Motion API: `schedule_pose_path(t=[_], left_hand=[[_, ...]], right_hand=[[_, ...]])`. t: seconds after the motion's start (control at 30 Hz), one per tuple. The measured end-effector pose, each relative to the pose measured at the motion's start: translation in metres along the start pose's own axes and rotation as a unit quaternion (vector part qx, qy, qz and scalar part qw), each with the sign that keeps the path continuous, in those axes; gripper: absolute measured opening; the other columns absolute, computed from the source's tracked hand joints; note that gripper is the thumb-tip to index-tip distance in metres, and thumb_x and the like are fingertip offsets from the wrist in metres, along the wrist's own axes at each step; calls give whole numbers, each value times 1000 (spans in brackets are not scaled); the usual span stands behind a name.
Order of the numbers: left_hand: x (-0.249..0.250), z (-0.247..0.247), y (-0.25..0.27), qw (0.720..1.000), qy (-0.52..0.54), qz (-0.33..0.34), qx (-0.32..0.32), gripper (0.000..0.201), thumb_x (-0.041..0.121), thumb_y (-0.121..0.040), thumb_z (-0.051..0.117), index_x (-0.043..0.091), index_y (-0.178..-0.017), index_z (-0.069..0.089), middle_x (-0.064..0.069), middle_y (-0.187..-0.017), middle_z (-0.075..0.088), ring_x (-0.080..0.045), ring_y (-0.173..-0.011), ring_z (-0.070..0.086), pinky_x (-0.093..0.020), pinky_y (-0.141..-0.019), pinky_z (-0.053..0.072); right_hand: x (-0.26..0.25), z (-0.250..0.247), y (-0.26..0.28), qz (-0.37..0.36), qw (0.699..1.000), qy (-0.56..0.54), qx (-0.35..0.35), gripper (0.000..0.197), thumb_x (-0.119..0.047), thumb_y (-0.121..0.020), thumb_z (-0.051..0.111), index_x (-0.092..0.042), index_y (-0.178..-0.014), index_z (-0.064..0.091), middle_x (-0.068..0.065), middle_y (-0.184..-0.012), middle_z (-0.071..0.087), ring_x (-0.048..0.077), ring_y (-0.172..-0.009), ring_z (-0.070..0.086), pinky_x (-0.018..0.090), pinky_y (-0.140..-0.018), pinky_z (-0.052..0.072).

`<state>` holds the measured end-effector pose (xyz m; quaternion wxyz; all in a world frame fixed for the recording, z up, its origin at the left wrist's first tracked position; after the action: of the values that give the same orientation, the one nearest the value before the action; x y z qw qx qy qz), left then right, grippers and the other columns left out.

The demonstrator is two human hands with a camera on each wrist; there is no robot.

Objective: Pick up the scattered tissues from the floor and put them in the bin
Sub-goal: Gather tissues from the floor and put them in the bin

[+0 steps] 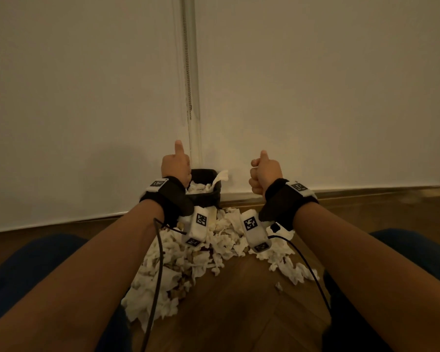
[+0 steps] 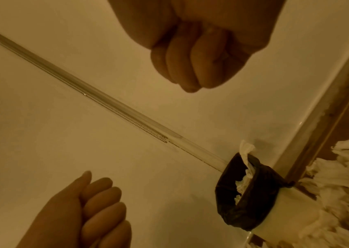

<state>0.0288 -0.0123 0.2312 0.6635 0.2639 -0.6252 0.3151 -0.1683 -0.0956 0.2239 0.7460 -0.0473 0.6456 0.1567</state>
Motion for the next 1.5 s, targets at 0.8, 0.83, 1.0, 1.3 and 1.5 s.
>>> schedule_pose_path(t=[0.8, 0.83, 1.0, 1.3, 1.5], left_hand=[[-166, 29, -203, 964, -259, 8, -53, 50, 13, -84, 66, 8, -131, 47, -14, -130, 53, -28, -116, 52, -29, -95, 42], [-173, 28, -208, 964, -262, 4, -46, 53, 16, -82, 69, 10, -130, 48, -12, -127, 55, -26, -112, 55, -27, -91, 43], [-204, 25, -227, 951, -307, 3, -34, 51, 27, -77, 74, 19, -121, 51, -7, -112, 62, -16, -88, 55, -25, -77, 42], [-202, 27, -234, 868, -491, 48, -56, 32, 26, -89, 61, 9, -115, 61, -18, -130, 37, -33, -111, 48, -33, -93, 40], [-219, 46, -219, 705, -675, -52, -214, 42, 19, -100, 35, 6, -140, 35, -14, -147, 32, -29, -133, 36, -38, -108, 30]], right_hand=[[169, 45, -261, 139, 988, 67, 3, 44, -24, -91, 58, 0, -128, 54, 9, -96, 66, 20, -81, 61, 32, -76, 54], [172, 50, -271, 126, 985, 116, 6, 48, -31, -86, 64, -6, -127, 57, 8, -102, 67, 24, -91, 62, 37, -86, 53], [184, 68, -305, 121, 972, 203, -14, 59, -41, -79, 69, -13, -129, 56, 9, -132, 55, 31, -117, 52, 41, -98, 45], [151, 141, -297, -146, 867, 465, -100, 26, -14, -84, 64, -11, -110, 64, 7, -113, 65, 20, -99, 60, 10, -75, 45], [198, 167, -271, 19, 755, 628, -185, 43, -23, -101, 35, -3, -139, 40, 15, -146, 38, 29, -135, 36, 33, -111, 29]])
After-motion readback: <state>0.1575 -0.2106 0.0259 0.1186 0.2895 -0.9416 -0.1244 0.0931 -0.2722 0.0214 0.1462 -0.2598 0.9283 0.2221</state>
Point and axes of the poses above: each hand's wrist, its own y-axis away from the middle knuckle, its own z-axis out of the palm, x = y × z, the point moved 5 cm from there along -y, towards the middle knuckle
